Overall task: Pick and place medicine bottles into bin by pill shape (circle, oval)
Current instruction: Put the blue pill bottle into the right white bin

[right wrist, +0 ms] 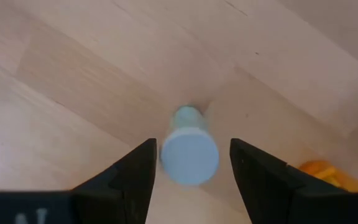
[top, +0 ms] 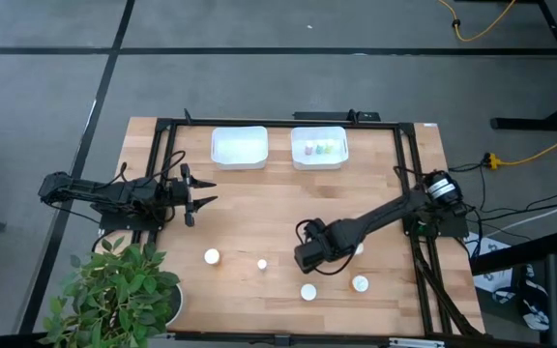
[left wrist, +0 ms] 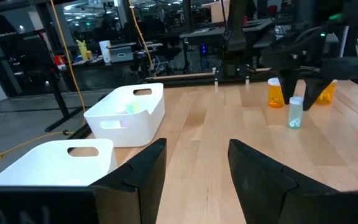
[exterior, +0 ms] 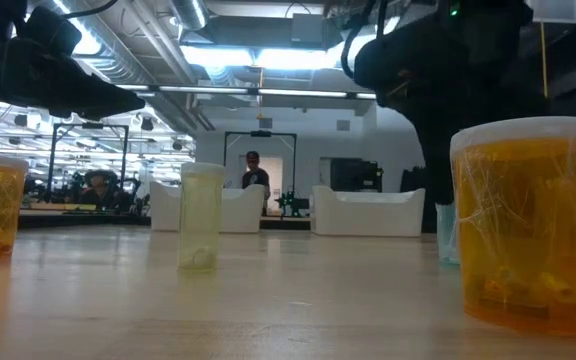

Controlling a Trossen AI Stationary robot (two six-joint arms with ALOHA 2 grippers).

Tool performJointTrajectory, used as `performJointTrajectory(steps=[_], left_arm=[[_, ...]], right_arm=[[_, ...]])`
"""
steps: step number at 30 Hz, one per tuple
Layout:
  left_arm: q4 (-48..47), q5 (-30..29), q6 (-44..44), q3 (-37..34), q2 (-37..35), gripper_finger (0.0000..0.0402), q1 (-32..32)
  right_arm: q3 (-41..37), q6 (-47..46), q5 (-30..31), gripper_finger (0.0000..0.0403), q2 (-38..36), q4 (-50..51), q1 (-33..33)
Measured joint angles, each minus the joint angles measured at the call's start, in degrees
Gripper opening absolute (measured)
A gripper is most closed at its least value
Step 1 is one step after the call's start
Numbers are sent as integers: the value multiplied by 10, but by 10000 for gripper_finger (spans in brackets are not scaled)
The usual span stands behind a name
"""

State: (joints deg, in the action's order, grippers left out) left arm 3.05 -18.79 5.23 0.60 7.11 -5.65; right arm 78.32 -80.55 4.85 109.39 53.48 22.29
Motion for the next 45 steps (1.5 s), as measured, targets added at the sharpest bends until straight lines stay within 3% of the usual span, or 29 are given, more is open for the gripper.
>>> performJointTrajectory(steps=[8,14,23,32,37,45], left_arm=[[0,0,0,0,0,166,0],[0,0,0,0,0,166,0],[0,0,0,0,0,166,0],[0,0,0,0,0,166,0],[0,0,0,0,0,166,0],[0,0,0,0,0,166,0]], right_arm=[[0,0,-6,161,0,-14,-10],[0,0,-49,115,0,-14,-12],[1,0,-50,138,0,-12,-15],[65,61,-49,115,-11,48,-53],[126,146,3,133,-11,116,-93],[241,279,138,114,-11,231,-180]])
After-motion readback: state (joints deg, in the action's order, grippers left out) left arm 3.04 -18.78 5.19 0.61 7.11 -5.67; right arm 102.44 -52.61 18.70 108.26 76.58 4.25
